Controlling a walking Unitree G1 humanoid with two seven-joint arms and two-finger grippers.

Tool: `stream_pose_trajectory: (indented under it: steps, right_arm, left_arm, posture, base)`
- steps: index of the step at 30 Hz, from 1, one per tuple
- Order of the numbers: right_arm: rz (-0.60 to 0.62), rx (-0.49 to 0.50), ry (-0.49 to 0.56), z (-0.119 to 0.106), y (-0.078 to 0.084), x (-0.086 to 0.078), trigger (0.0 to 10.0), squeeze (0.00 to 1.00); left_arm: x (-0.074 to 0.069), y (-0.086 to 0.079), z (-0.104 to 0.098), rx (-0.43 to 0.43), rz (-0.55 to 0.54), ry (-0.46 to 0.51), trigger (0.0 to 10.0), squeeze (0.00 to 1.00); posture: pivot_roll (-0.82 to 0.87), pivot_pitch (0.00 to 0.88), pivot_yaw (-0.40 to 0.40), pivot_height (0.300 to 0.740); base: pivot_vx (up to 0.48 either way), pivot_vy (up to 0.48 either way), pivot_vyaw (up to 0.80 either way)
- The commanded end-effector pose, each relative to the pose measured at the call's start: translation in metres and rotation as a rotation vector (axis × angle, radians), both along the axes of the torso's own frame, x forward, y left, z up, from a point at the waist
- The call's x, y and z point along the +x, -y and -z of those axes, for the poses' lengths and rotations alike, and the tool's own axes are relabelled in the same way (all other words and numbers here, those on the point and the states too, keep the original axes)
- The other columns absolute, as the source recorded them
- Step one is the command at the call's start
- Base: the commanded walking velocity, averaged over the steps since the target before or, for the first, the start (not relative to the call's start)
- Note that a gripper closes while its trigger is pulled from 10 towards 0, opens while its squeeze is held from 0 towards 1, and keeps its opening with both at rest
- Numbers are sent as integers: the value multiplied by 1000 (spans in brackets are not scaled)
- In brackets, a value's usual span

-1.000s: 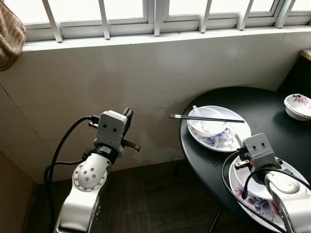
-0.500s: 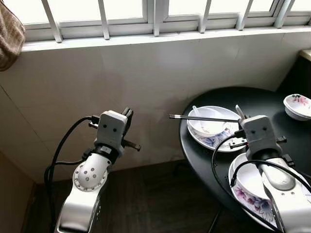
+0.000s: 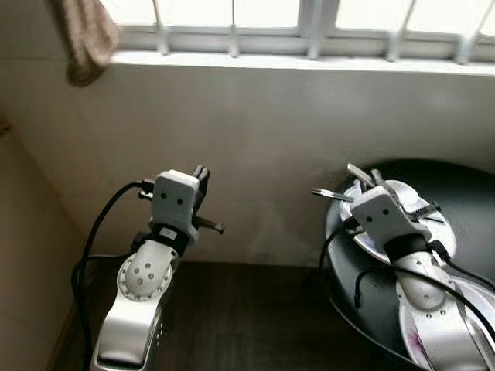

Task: Kitchen organization

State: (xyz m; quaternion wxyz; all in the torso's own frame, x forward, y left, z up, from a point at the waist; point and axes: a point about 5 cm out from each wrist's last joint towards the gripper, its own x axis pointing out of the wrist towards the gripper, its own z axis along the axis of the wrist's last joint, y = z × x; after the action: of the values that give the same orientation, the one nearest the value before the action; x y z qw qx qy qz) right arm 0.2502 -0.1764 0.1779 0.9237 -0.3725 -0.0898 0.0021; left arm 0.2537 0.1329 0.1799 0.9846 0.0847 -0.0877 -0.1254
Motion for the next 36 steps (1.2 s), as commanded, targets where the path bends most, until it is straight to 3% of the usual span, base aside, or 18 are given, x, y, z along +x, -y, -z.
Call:
stream_pose_trajectory:
  steps: [1,5,11,23,36]
  right_arm:
    - [-2,-13,17,-1,-3,1,0,0]
    - [-11,-13,29,-1,-5,1,0,0]
    - [-37,14,48,-4,-11,4,0,0]
    - [-47,46,45,-2,-15,2,0,0]
    - [-47,68,84,-9,-17,8,0,0]
  left_arm:
    - [0,-1,-1,7,-5,2,10000,0]
    - [0,-2,-2,4,-10,12,10000,0]
    - [0,-6,-12,-9,-38,76,10000,0]
    - [-1,-6,-11,-14,-22,72,10000,0]
    - [-1,-7,-12,-8,-27,79,10000,0]
  posture:
    - [99,0,-67,740]
    - [101,0,-68,740]
    - [99,0,-64,740]
    - [101,0,-63,740]
    - [107,0,-65,740]
  base:
    - [0,480,800]
    - [0,480,800]
    - [0,0,800]
    - [0,0,800]
    - [412,0,800]
